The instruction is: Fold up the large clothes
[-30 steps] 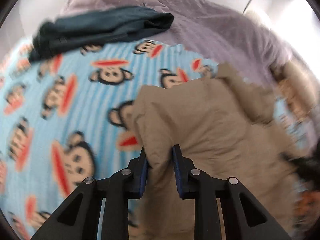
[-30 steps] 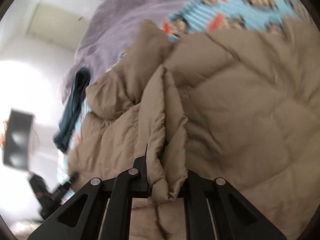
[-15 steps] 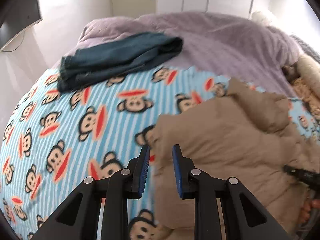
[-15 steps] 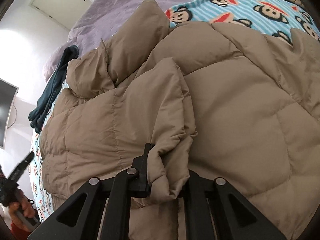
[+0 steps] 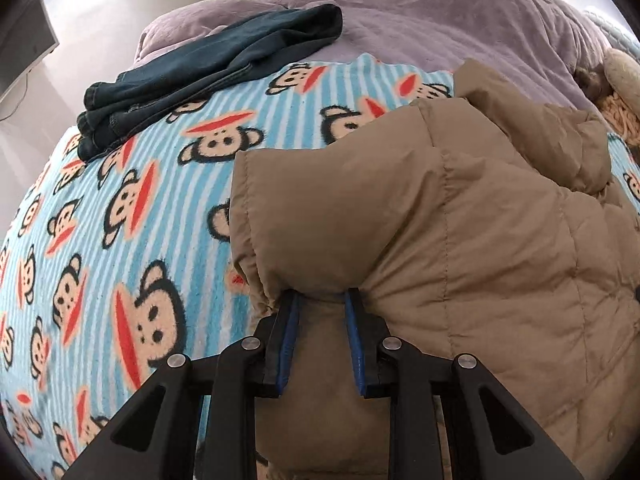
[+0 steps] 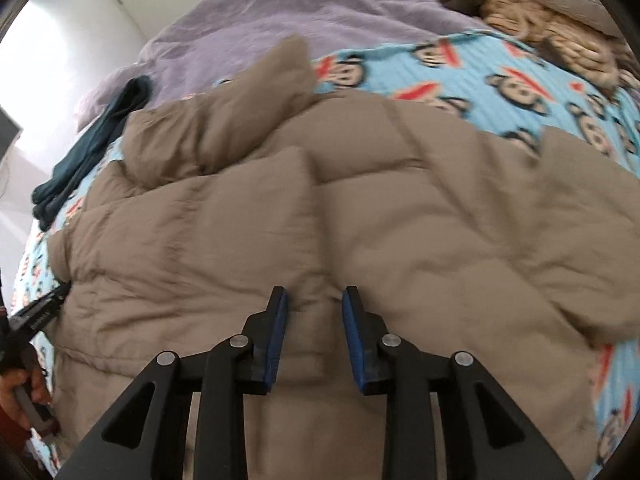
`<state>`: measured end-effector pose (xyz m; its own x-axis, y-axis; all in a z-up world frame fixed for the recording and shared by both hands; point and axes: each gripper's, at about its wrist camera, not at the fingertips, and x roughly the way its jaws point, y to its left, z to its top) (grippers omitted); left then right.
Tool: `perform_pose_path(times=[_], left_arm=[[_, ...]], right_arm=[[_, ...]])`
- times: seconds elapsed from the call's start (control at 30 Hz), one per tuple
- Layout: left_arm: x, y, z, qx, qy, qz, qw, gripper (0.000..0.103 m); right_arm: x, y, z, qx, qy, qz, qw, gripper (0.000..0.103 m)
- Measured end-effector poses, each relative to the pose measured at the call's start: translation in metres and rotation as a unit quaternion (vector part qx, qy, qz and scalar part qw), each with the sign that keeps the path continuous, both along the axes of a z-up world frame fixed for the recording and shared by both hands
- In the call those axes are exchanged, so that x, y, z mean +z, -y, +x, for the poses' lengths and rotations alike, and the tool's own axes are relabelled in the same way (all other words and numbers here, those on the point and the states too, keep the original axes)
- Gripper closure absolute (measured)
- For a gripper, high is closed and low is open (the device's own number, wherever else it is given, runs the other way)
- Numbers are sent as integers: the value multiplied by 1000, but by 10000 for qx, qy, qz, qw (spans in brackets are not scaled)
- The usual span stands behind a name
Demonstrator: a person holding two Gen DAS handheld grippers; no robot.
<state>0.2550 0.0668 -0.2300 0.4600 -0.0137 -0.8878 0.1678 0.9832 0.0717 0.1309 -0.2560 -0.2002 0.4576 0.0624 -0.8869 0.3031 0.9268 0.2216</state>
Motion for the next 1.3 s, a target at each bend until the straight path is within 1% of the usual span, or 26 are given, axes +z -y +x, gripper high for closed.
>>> perform_pose_path(times=[0.1, 0.17, 0.2, 0.23, 0.27, 0.37, 0.43, 0.5, 0.57, 0.6, 0.63, 0.67, 0.7, 0.73, 0.77, 0.83, 0.97, 1.07, 1.3], left_arm=[[11, 2, -5, 93, -58, 110, 9999, 77], [25, 5, -14, 94, -68, 143, 9998, 77], [31, 6, -20, 80, -57, 133, 9999, 77], [38, 8, -26, 63, -44, 116, 9999, 77], [45, 10, -32, 32, -38, 86, 10000, 77], [65, 20, -56, -111, -77, -66, 9999, 77], [76, 29, -73, -203, -144, -181, 9995, 77], [86, 40, -93, -297, -236, -354, 9987, 77], [94, 53, -112, -375, -313, -514, 9975, 77], [97, 60, -121, -439, -351, -526, 9970, 69], [99, 67, -129, -490, -374, -497, 9969, 52], [101, 72, -135, -509, -366, -478, 9969, 8], [105, 79, -145, -514, -258, -490, 9971, 0], [108, 85, -152, -546, -197, -517, 9970, 0], [109, 94, -158, -667, -253, -517, 9961, 0], [107, 110, -165, -736, -372, -396, 9958, 0], [104, 141, -172, -904, -498, -342, 9941, 0], [107, 166, -177, -1018, -498, -341, 9930, 0], [109, 213, -181, -1080, -579, -373, 9918, 0]], right_arm=[[11, 18, -15, -243, -160, -30, 9996, 70], [18, 27, -23, -360, -212, 111, 9991, 59], [22, 33, -31, -418, -232, 212, 9986, 49], [26, 39, -39, -486, -255, 328, 9980, 45], [31, 44, -48, -550, -264, 435, 9972, 45], [40, 56, -70, -716, -324, 721, 9943, 42], [44, 61, -86, -816, -370, 940, 9915, 32], [50, 64, -102, -896, -354, 1131, 9889, 31], [55, 67, -116, -917, -350, 1264, 9871, 25], [57, 69, -125, -926, -330, 1338, 9861, 23], [58, 71, -130, -940, -316, 1388, 9853, 23], [60, 74, -138, -966, -309, 1461, 9841, 23], [60, 76, -143, -981, -307, 1501, 9833, 22], [61, 81, -151, -1020, -300, 1579, 9817, 22], [61, 84, -156, -1052, -282, 1631, 9806, 22], [62, 91, -166, -1096, -265, 1690, 9791, 22], [59, 112, -180, -1213, -263, 1784, 9761, 21], [56, 130, -188, -1320, -201, 1865, 9733, 20], [55, 183, -198, -1678, 68, 1899, 9673, 19]])
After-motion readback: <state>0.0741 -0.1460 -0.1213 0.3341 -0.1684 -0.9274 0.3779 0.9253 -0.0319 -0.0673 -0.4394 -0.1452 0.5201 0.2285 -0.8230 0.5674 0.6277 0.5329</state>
